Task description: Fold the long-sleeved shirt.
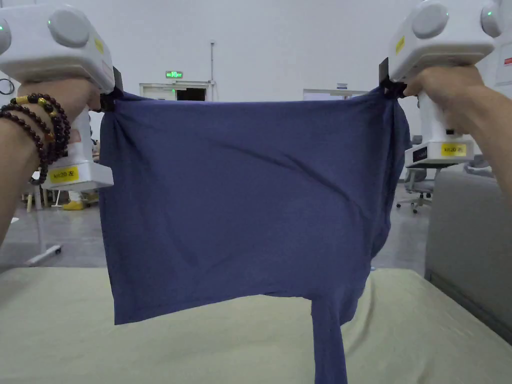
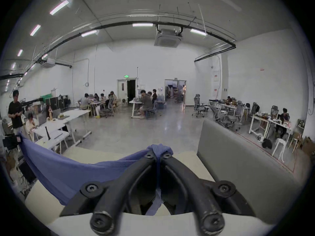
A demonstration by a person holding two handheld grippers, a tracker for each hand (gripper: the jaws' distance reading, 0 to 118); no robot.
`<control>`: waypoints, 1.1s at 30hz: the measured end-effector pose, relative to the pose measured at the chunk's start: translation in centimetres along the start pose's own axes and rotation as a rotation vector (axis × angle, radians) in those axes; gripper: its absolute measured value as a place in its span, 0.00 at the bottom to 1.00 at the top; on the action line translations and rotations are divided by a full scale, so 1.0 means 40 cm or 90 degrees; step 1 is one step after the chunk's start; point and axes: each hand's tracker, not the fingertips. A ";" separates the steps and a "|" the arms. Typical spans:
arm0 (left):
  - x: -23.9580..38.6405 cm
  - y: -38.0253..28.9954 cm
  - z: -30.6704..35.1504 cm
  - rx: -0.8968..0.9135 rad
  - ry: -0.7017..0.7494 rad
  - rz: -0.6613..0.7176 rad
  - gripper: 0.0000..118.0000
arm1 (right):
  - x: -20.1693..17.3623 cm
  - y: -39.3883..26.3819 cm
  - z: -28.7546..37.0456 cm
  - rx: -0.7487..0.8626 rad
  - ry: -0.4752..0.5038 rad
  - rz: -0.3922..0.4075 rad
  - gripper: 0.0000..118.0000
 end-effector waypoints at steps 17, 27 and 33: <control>-0.092 -0.587 -0.039 -0.220 -0.013 -0.014 0.00 | 0.060 -0.677 -0.072 -0.230 0.054 -0.027 0.00; -0.133 -0.846 0.291 -0.301 -0.065 -0.075 0.00 | 0.140 -0.954 0.313 -0.296 0.113 0.023 0.00; -0.183 -1.128 0.455 -0.503 -0.094 -0.152 0.00 | 0.161 -1.257 0.492 -0.451 0.170 0.071 0.00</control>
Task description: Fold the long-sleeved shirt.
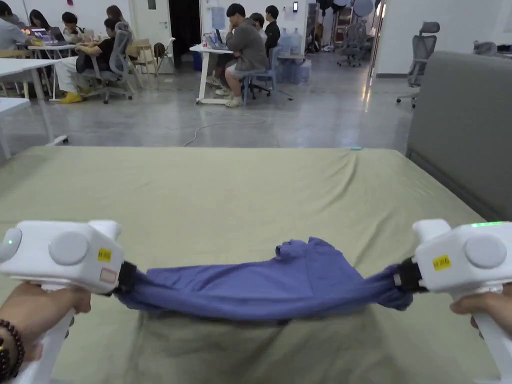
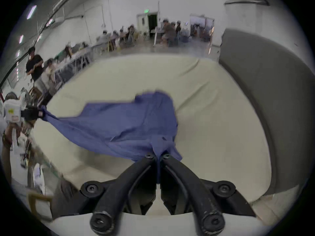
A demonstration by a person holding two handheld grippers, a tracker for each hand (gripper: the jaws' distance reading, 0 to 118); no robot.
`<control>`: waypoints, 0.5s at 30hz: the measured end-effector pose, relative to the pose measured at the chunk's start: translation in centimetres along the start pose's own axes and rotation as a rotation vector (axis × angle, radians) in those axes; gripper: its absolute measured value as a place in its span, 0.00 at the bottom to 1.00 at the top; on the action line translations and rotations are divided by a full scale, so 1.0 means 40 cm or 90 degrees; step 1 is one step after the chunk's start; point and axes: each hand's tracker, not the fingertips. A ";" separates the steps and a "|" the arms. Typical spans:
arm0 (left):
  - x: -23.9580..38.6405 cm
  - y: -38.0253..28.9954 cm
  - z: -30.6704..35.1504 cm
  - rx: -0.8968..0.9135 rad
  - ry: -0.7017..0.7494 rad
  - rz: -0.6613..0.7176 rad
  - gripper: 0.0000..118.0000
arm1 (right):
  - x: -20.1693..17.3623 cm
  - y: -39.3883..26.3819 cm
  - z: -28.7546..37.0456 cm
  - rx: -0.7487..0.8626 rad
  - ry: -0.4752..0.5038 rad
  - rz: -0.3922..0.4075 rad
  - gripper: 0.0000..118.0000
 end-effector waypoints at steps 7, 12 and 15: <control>0.006 -0.286 -0.143 -0.254 -0.043 -0.019 0.00 | -0.045 -0.252 -0.174 -0.328 0.054 0.131 0.00; 0.011 -0.365 -0.153 -0.340 -0.047 -0.084 0.00 | -0.085 -0.339 -0.203 -0.437 0.083 0.220 0.00; -0.006 -0.354 -0.148 -0.318 -0.051 -0.062 0.00 | -0.091 -0.330 -0.196 -0.407 0.063 0.202 0.00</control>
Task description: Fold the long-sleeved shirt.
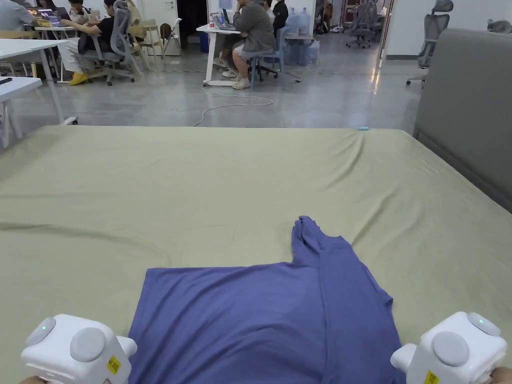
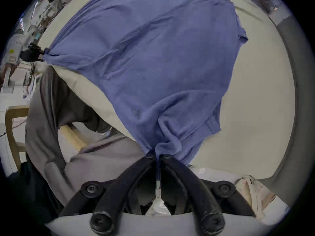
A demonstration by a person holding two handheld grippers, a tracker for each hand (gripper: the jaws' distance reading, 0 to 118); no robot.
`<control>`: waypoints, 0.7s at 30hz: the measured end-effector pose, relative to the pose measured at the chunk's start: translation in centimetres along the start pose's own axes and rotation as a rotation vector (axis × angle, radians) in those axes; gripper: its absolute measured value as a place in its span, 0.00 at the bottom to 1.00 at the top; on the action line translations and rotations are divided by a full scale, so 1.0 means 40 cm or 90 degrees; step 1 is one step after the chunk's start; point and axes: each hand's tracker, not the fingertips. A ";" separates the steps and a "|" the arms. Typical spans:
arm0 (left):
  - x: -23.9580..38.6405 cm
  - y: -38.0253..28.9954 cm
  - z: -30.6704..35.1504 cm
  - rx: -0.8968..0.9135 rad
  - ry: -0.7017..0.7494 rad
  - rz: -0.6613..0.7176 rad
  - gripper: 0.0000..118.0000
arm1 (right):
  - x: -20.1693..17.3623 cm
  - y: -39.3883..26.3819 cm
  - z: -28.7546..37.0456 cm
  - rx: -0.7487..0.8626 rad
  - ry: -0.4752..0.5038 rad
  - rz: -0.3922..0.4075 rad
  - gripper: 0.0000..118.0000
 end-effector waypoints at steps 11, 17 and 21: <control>-0.045 0.085 0.216 0.221 -0.021 0.060 0.72 | 0.067 0.029 0.219 0.234 -0.038 -0.099 0.86; -0.019 0.191 0.215 0.348 0.056 0.061 0.00 | 0.099 0.118 0.238 0.361 -0.041 -0.204 0.00; -0.023 0.270 0.159 0.335 -0.006 0.070 0.00 | 0.148 0.230 0.205 0.313 -0.017 -0.194 0.00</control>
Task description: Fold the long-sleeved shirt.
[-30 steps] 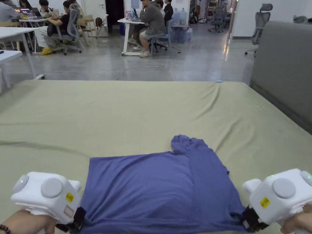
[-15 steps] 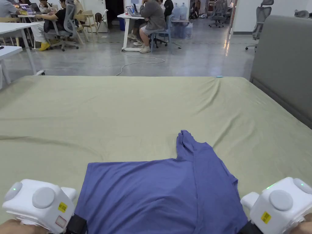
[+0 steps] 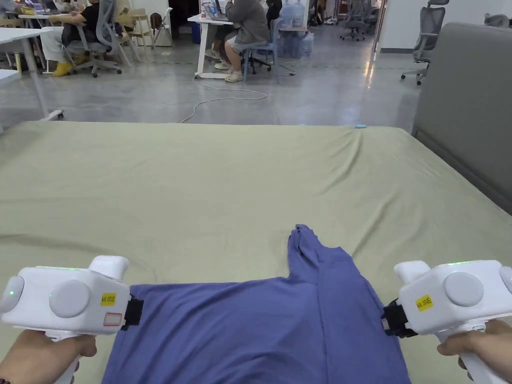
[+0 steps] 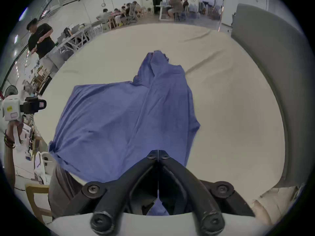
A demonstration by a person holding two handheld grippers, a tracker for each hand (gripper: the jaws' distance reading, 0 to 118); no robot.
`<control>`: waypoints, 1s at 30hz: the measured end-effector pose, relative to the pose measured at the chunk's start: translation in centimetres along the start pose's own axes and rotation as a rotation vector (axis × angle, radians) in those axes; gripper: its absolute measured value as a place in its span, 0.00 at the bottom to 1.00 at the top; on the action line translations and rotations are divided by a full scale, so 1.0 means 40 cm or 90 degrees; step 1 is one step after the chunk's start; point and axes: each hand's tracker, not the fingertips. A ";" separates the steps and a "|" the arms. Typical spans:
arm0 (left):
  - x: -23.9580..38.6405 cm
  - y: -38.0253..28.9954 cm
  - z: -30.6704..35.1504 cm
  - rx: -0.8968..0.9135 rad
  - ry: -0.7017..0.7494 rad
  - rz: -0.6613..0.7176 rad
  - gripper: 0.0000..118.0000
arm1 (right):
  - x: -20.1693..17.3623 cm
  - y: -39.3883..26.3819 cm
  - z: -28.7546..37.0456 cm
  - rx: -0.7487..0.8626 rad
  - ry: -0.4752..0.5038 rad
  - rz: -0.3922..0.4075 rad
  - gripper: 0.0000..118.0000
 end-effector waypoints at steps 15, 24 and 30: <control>-0.066 0.160 -0.231 -0.029 0.015 0.003 0.00 | -0.045 0.786 -0.488 -0.032 -0.050 -0.050 0.49; -0.100 0.166 -0.255 -0.046 0.018 0.005 0.00 | -0.043 0.792 -0.613 -0.134 -0.071 -0.039 0.00; -0.074 0.147 -0.247 -0.046 0.016 -0.002 0.00 | -0.053 0.661 -0.382 -0.011 -0.065 0.033 0.00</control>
